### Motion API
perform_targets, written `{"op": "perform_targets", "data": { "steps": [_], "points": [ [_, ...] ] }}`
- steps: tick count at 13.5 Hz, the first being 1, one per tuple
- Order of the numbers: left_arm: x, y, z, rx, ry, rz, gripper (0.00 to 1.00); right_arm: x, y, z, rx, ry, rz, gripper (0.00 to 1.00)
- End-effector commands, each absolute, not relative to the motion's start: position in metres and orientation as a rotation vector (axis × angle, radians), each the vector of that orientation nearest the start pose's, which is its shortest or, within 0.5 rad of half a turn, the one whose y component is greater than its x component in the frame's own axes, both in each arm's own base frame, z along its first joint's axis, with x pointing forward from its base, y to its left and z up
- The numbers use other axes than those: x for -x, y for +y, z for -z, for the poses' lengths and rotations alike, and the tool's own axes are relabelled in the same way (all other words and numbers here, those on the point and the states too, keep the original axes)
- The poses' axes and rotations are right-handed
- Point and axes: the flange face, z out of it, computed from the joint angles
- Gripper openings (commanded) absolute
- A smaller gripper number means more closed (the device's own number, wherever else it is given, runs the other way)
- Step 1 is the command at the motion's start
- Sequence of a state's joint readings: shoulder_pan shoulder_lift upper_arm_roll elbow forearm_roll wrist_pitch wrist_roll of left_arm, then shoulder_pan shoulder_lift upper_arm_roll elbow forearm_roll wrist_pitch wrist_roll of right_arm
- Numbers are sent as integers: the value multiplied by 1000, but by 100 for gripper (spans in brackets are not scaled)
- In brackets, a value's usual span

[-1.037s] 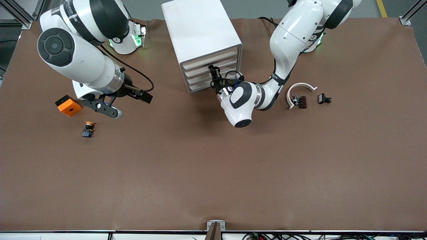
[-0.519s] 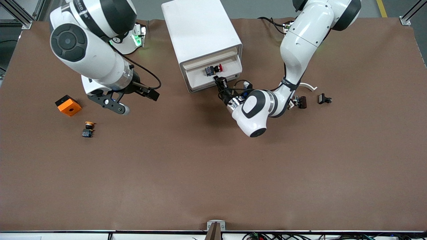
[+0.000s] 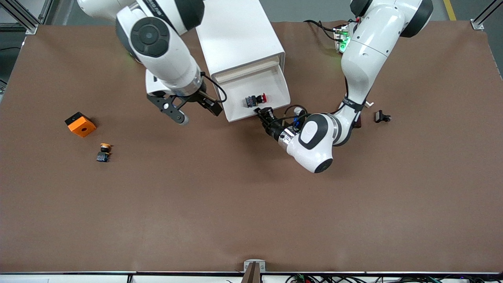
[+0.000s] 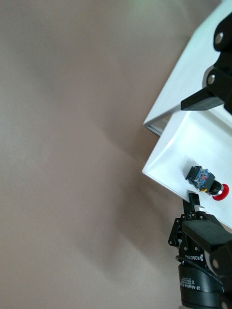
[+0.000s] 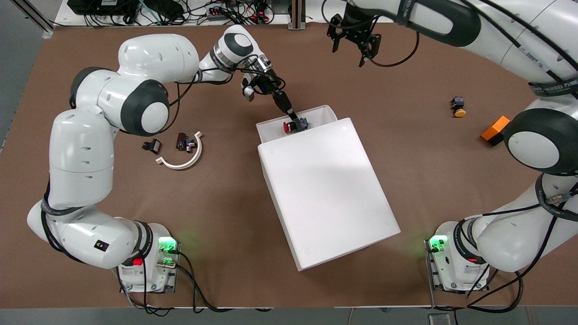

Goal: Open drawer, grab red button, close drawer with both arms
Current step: 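Reach the right gripper into the drawer and grasp the red button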

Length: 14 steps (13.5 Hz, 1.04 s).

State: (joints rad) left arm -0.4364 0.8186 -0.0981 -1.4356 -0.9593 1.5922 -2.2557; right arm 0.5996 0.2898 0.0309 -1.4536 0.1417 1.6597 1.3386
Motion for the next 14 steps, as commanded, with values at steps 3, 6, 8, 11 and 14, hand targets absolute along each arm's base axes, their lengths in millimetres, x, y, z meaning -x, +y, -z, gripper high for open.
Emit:
{"op": "perform_targets", "data": {
  "steps": [3,6,8,11,14],
  "points": [
    [-566,-398,-236,-1468,2586,1789,100,-500,433,-482,2818,1367,-282,100],
    [-584,-394,-259,-1572,2561,1644,100,-490,460,-453,2766,1524,-288,100],
    [-595,-386,-276,-1767,2525,1416,100,-480,475,-433,2773,1573,-304,100],
    [-605,-362,-295,-2170,2222,1132,100,-454,496,-406,2833,1534,-317,100],
    [-628,-321,-292,-2262,2160,980,100,-432,512,-386,2829,1521,-351,100]
  ]
}}
